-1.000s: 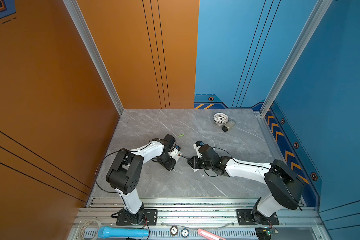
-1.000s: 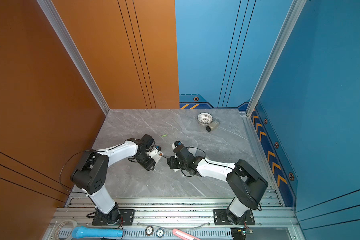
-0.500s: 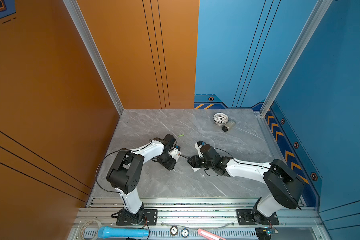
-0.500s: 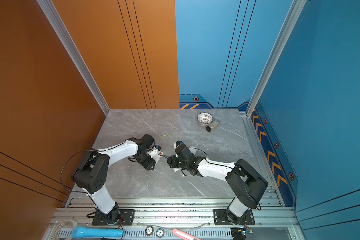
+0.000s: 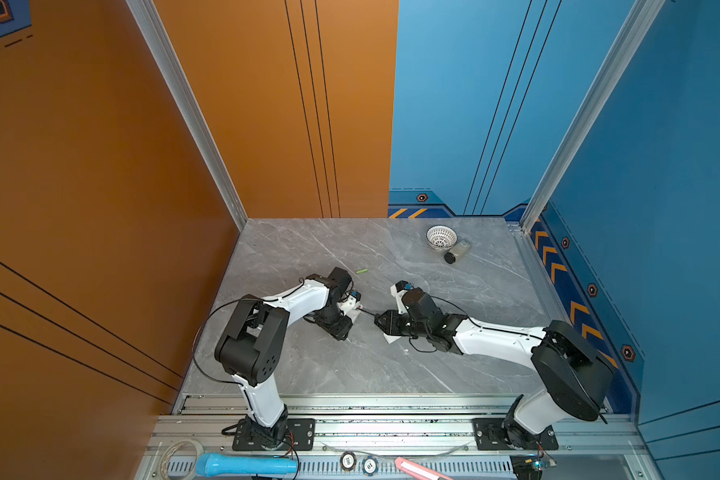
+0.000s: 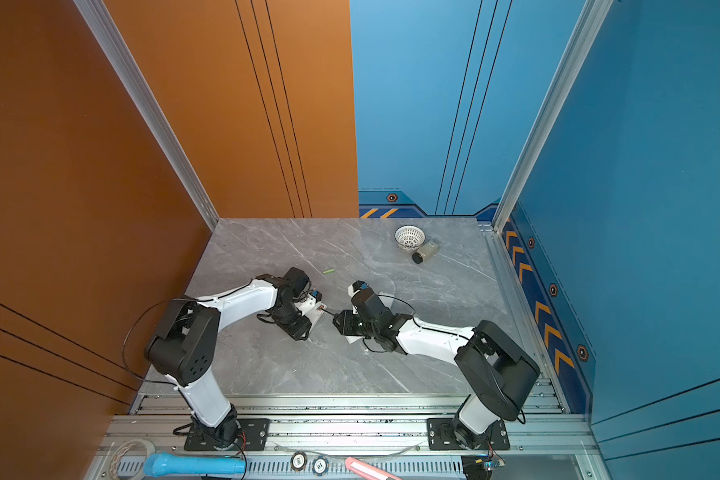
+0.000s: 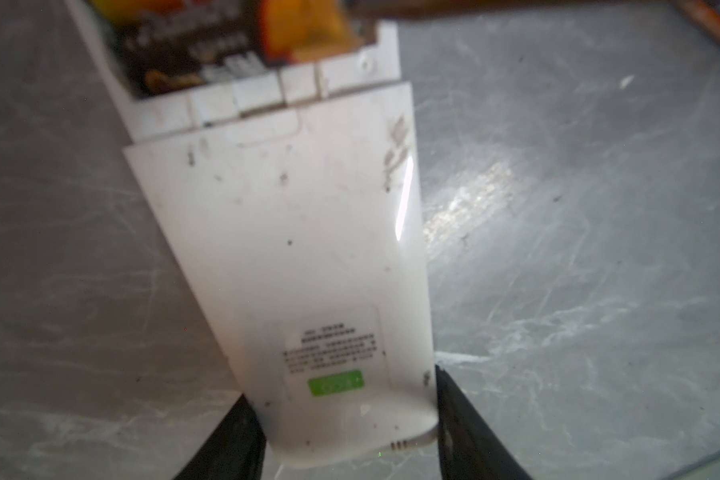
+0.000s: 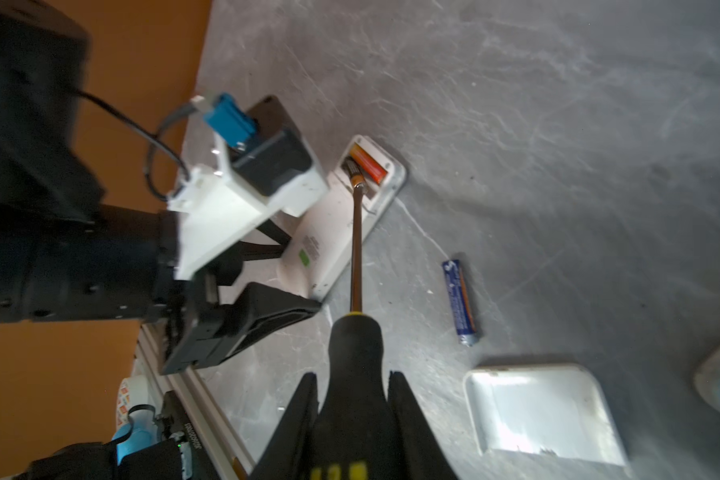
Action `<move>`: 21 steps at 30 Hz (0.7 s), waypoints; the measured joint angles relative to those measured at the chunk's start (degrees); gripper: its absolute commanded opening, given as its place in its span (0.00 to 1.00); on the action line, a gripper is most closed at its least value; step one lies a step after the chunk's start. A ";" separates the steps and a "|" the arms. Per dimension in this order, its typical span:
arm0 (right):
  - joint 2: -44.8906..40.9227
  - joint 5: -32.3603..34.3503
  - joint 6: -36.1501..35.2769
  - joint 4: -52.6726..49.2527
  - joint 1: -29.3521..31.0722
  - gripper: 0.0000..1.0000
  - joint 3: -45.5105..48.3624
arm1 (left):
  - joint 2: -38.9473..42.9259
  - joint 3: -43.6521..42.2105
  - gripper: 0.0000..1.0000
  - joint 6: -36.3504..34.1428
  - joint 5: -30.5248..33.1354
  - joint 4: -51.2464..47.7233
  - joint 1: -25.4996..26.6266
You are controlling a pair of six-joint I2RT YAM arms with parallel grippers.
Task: Unload the batteries from the remote control
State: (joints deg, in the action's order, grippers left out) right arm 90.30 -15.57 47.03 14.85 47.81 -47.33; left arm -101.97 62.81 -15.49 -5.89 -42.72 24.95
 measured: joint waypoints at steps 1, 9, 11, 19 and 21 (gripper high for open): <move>0.09 -0.87 -0.02 2.62 0.55 0.00 -0.02 | -0.33 0.39 0.00 -1.46 -0.66 0.68 0.39; 0.24 -1.31 0.37 3.65 0.70 0.00 0.04 | -0.85 0.94 0.00 -4.79 -4.61 3.52 1.36; 0.15 -1.09 -0.15 3.23 0.52 0.00 0.04 | -0.87 0.94 0.00 -5.20 -5.18 3.96 1.38; -5.42 0.44 -3.08 -6.27 -0.52 0.00 0.02 | -1.09 0.94 0.00 -6.67 -6.43 5.81 2.62; -6.97 0.87 -3.89 -10.19 -0.76 0.00 -0.68 | -1.11 0.94 0.00 -6.91 -6.38 5.90 2.82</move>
State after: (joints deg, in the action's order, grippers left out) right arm 83.33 -14.70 43.13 4.67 47.05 -48.01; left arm -103.09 63.75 -22.39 -12.27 -36.82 27.77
